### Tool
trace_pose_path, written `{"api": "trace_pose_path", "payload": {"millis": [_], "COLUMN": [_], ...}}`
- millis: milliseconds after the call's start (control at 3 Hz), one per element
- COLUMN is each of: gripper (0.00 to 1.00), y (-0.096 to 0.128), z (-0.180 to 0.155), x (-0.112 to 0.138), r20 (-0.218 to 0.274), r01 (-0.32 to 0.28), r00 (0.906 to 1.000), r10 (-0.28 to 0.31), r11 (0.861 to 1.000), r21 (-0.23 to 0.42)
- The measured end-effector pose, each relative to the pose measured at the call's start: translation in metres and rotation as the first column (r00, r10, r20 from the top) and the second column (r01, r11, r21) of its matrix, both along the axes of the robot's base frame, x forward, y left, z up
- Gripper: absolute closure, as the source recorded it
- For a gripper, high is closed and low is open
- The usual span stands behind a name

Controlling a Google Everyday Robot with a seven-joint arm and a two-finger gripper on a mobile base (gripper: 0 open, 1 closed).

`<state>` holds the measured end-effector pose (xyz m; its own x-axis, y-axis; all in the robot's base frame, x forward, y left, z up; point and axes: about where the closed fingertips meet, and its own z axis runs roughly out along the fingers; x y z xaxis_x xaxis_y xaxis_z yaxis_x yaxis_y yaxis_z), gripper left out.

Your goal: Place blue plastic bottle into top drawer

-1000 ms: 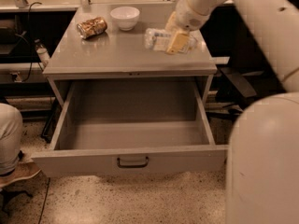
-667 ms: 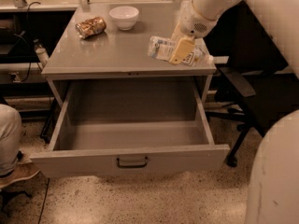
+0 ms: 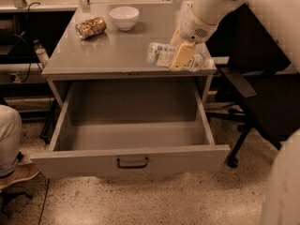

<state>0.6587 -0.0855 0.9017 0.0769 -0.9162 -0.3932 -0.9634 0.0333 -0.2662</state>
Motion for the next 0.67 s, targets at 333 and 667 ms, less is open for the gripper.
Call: {"api": "trace_pose_path", "payload": {"millis": [333,667], "gripper": [1.0,1.0], "y": [0.016,0.04], "z": [-0.016,-0.05], "x": [-0.041,-0.068], "r20": [-0.056,-0.122], "r01": [-0.108,-0.197], "r00": [0.9929,0.9752], "r10": [0.105,0.184], "r11": [0.993,0.975], "r21": [-0.051,-0.104]}}
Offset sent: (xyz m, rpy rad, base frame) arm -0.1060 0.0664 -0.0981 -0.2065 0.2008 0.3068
